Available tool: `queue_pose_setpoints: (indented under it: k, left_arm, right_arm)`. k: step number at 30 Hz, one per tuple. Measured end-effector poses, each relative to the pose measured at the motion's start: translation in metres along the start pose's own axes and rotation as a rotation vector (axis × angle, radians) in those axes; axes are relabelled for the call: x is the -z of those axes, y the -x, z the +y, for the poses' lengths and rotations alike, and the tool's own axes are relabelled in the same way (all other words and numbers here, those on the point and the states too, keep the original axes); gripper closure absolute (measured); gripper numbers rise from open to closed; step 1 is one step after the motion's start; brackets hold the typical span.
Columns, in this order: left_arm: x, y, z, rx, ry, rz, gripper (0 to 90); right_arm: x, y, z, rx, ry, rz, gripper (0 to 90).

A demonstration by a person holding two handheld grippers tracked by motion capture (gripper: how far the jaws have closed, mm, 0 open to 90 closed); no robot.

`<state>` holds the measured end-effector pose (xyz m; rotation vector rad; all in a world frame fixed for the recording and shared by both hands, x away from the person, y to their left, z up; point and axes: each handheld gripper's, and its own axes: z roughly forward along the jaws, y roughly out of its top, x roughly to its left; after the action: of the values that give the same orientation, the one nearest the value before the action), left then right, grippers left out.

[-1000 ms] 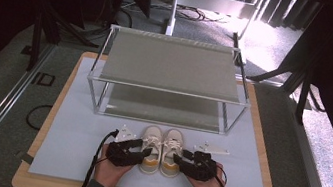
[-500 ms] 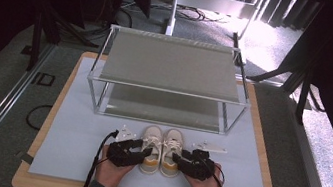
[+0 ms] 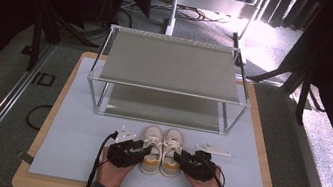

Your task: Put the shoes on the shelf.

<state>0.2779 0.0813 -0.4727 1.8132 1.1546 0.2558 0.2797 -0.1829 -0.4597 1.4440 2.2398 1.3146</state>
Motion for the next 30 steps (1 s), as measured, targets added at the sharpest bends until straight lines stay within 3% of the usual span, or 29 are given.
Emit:
queue_pose_setpoints:
  k: [11,20,30]
  left_arm:
    - [0.001,0.004,0.005,0.002,0.017,-0.008,58.4]
    - [-0.007,0.007,0.013,-0.001,0.037,-0.007,58.4]
    - [-0.022,0.013,0.021,-0.028,0.087,0.030,58.5]
  right_arm:
    - [0.006,0.004,-0.001,-0.014,0.051,0.007,67.7]
    - [0.010,0.012,0.002,-0.036,0.081,-0.004,68.0]
    - [0.008,0.021,0.006,-0.052,0.128,-0.027,68.0]
